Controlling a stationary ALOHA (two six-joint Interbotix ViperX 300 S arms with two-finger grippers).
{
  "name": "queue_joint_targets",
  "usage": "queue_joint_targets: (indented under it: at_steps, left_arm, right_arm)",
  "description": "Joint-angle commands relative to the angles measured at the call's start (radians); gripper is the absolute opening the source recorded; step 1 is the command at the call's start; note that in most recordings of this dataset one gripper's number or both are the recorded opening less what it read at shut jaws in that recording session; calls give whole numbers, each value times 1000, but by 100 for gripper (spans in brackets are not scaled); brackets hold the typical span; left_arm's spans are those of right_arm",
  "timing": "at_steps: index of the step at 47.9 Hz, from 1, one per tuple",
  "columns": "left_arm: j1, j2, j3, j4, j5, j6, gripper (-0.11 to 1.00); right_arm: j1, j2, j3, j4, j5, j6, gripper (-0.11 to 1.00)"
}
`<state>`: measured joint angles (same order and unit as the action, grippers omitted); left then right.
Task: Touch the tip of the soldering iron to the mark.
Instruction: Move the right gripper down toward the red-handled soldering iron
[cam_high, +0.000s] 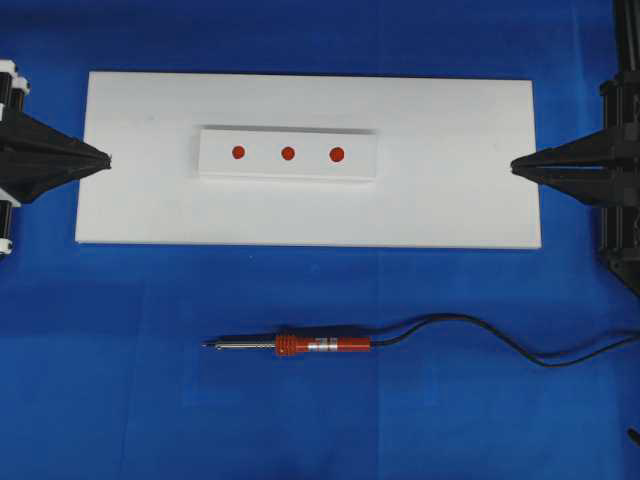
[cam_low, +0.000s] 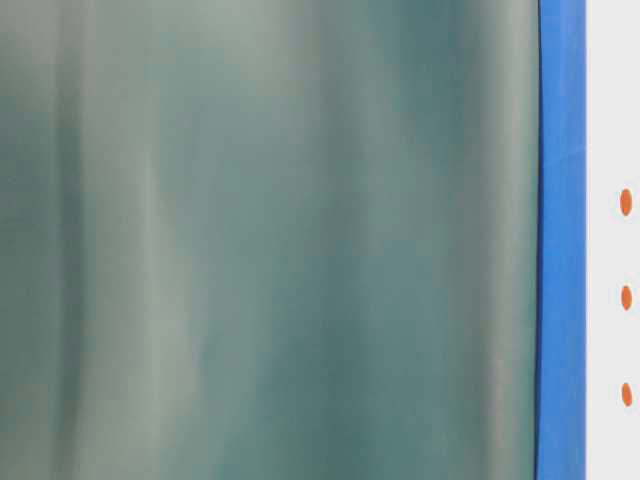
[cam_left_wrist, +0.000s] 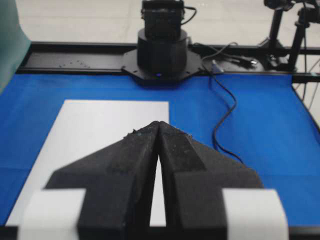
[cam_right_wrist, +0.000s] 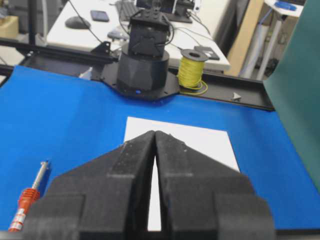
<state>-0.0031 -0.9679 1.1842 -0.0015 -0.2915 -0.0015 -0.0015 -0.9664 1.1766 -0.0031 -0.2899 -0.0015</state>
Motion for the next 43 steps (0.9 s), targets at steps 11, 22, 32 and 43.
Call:
queue_joint_targets:
  at_steps: [11, 22, 32, 43]
  left_arm:
    - [-14, -5, -14, 3, 15, -12, 0]
    - [-11, -3, -11, 3, 15, -14, 0]
    - [-5, -5, -8, 3, 15, -12, 0]
    - [-2, -3, -5, 3, 15, -12, 0]
  right_arm:
    - [63, 77, -95, 8, 118, 43, -6]
    - [77, 190, -132, 6, 137, 120, -6]
    - [120, 333, -172, 6, 112, 138, 0]
    - [135, 506, -253, 9, 133, 206, 53]
